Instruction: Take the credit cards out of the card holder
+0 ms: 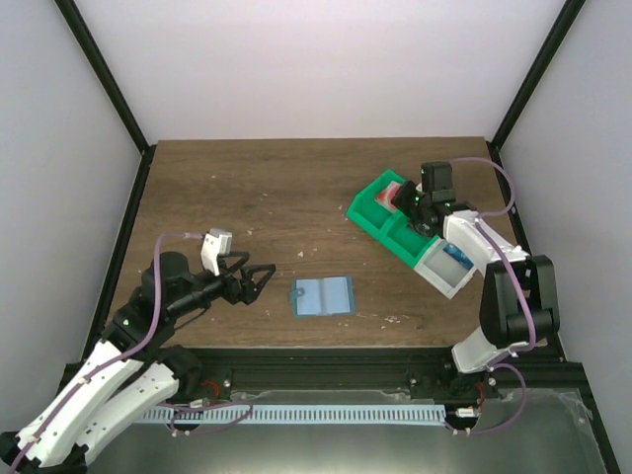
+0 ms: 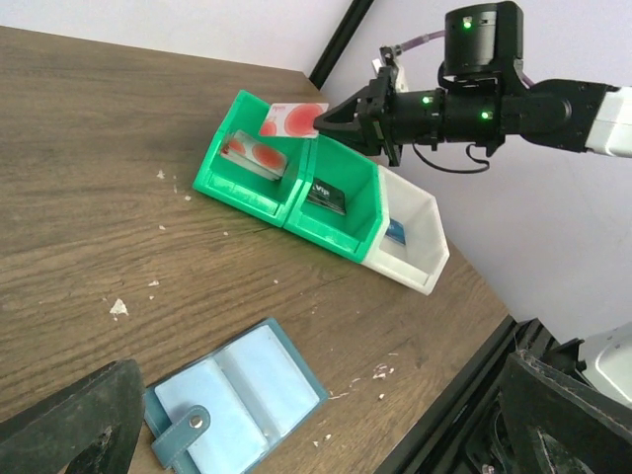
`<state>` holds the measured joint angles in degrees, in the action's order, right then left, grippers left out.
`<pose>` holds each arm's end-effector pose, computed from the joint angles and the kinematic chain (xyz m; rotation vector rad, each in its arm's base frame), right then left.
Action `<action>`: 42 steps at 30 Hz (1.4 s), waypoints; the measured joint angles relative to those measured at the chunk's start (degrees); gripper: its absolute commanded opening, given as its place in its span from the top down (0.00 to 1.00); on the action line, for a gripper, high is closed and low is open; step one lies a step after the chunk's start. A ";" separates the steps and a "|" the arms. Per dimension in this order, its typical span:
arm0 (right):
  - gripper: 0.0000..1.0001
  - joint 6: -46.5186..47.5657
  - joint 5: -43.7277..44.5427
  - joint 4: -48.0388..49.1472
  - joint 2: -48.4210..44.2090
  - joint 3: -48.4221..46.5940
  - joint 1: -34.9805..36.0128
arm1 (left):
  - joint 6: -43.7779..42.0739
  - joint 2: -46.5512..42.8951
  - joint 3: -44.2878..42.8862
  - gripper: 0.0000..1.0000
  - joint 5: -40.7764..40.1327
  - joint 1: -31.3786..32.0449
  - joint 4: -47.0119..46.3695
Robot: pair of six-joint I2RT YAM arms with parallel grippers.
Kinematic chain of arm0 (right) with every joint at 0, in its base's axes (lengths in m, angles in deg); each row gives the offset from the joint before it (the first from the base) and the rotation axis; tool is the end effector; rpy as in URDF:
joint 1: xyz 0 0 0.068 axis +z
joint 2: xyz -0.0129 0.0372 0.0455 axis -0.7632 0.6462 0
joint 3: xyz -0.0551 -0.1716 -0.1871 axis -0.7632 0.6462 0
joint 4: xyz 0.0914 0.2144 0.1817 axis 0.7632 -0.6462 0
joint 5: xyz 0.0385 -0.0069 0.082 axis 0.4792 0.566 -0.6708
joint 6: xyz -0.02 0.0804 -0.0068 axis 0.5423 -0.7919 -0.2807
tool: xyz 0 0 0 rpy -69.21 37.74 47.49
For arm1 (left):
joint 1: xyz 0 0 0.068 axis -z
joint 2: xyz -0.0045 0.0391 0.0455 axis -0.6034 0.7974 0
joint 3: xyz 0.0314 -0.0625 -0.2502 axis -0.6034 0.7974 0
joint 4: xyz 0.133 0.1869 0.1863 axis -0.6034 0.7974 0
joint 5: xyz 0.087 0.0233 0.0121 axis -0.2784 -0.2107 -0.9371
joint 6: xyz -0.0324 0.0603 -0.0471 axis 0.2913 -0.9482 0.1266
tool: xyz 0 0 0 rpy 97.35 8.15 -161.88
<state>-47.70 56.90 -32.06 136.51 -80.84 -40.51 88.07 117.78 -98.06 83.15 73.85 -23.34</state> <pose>0.3919 0.0776 0.1893 0.5811 2.2751 0.6831 0.1587 -0.1410 0.3011 0.3772 1.9377 -0.9664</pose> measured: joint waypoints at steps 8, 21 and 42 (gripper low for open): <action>1.00 -2.19 1.57 -2.16 4.74 -2.64 -0.09 | -0.11 0.39 0.00 0.00 0.02 0.00 0.00; 0.99 -5.33 2.08 -3.43 11.37 -9.07 -1.03 | -0.13 0.83 0.00 0.00 0.00 0.00 0.22; 0.92 -6.78 0.76 -5.66 20.68 -16.35 -2.95 | -0.13 1.42 0.00 0.00 -0.02 0.00 0.44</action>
<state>-54.48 57.67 -37.73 157.19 -97.19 -43.46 87.94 119.20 -98.06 83.13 73.85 -22.90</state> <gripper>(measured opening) 0.082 0.997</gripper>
